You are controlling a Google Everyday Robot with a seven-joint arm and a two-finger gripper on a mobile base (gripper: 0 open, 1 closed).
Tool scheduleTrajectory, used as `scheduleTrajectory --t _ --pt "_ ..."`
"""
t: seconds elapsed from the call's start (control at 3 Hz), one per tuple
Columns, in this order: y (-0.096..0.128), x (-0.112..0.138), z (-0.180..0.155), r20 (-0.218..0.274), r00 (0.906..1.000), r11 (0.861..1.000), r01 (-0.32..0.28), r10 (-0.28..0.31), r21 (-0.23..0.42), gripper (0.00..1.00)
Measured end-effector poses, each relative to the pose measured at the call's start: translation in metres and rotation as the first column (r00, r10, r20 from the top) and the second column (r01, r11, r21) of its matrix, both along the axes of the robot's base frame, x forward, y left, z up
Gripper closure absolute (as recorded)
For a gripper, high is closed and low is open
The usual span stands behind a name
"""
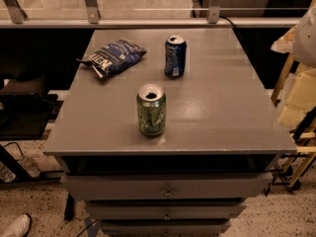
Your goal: Knock green can over
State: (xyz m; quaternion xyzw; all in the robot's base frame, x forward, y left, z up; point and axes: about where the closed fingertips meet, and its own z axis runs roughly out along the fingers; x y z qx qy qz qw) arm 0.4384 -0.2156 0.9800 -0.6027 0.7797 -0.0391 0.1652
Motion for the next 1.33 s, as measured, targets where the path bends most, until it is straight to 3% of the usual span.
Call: scheduleTrajectory --t 0.33,0.67,1.0,1.33 --pt "0.0 0.0 0.0 0.0 1.0 1.0 0.0 0.0 0.0 0.0" --pt "0.014 0.006 -0.001 0.021 0.999 0.996 -0.041 0.04 0.079 0.0" --pt "0.05 0.03 -0.01 0.114 0.9827 0.95 -0.171 0.146 0.262 0.0" --pt "0.11 0.051 -0.006 0.221 0.939 0.836 -0.336 0.263 0.433 0.0"
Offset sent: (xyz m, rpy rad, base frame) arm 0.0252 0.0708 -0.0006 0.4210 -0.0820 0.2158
